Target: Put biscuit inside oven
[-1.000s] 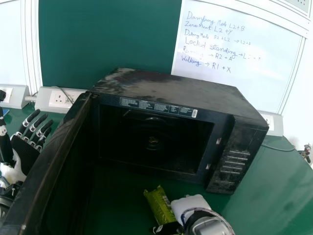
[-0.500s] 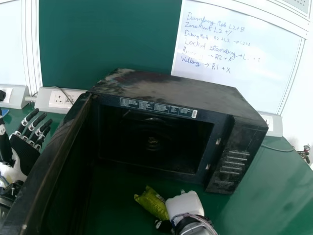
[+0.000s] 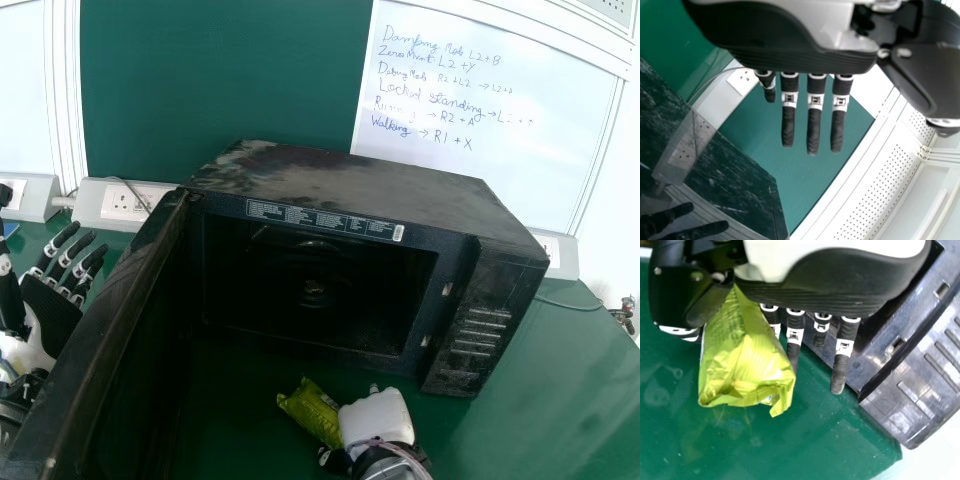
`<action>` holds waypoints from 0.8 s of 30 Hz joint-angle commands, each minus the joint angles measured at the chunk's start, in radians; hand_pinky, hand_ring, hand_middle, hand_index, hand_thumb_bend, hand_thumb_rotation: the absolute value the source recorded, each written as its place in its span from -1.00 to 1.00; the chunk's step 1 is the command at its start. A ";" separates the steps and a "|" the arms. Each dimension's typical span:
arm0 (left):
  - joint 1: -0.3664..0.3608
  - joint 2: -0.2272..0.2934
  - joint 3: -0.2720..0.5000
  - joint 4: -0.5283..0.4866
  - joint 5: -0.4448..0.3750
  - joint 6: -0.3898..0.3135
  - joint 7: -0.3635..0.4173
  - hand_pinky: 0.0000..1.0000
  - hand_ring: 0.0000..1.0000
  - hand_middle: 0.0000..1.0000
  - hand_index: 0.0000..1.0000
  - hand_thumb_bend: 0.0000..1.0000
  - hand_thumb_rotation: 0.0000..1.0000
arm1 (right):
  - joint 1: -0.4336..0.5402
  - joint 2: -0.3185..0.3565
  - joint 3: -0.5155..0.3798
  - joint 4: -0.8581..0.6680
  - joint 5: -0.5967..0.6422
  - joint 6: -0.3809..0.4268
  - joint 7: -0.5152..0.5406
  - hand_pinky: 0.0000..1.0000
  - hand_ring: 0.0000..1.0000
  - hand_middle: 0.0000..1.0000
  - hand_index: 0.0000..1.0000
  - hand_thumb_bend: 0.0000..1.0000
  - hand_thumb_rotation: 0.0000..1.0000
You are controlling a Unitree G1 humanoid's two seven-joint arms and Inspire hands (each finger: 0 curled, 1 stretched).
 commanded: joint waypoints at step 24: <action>-0.013 0.005 -0.008 -0.024 -0.016 0.002 0.023 0.55 0.45 0.37 0.32 0.50 -0.15 | 0.036 0.072 -0.078 -0.009 0.125 0.061 0.013 -0.32 -0.16 -0.04 0.23 0.31 -0.91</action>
